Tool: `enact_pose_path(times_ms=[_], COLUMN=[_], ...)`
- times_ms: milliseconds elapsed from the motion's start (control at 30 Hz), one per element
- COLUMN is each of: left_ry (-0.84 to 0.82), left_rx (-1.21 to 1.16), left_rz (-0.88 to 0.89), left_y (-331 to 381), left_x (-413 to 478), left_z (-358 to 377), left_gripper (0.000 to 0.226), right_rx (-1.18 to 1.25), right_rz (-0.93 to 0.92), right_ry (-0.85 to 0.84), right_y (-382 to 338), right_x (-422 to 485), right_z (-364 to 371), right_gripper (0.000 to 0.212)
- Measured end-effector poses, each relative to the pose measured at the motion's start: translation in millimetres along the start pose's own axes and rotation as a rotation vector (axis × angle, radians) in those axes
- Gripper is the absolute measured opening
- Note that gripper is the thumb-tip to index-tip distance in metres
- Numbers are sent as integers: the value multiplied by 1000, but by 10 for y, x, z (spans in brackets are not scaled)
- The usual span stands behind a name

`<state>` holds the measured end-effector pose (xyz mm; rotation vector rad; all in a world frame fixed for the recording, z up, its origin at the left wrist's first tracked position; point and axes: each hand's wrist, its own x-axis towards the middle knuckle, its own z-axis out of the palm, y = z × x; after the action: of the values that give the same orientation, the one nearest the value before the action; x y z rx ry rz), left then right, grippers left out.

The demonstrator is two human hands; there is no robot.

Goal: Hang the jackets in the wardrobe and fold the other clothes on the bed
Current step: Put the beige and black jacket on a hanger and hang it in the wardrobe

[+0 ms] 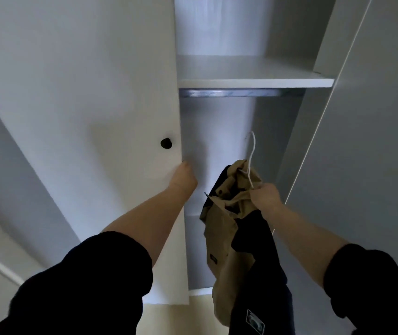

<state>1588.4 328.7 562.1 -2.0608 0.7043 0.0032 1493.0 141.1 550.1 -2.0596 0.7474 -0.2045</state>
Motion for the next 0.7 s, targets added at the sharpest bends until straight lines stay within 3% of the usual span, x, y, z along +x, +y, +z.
enact_pose_path(times_ms=[67,133,367,500,633,700], left_ry=[-17,62,109,40,-198,-215], left_rx=[-7,18,3,-26,69,101], left_rz=[32,71,124,99,-28,-58], left_y=[87,189,330,348,410,316], left_x=[-229,-458,-1663,-2328,-2848,-3115], left_z=[-40,-4,254,662,1039,1243], left_gripper=[12,21,17,26,25,26], right_rx=[10,4,77,80,102,134], right_rz=[-24,-56,-83,-43,-60,-61], right_ry=[-55,-113,-285,-395,-454,-493], right_y=[-21,-37,-45,-56,-112,-173], right_x=[-110,-241,-891,-1388,-1747,-1915], right_z=[42,110,468,707,890,1005], right_gripper=[15,13,28,22,39,43])
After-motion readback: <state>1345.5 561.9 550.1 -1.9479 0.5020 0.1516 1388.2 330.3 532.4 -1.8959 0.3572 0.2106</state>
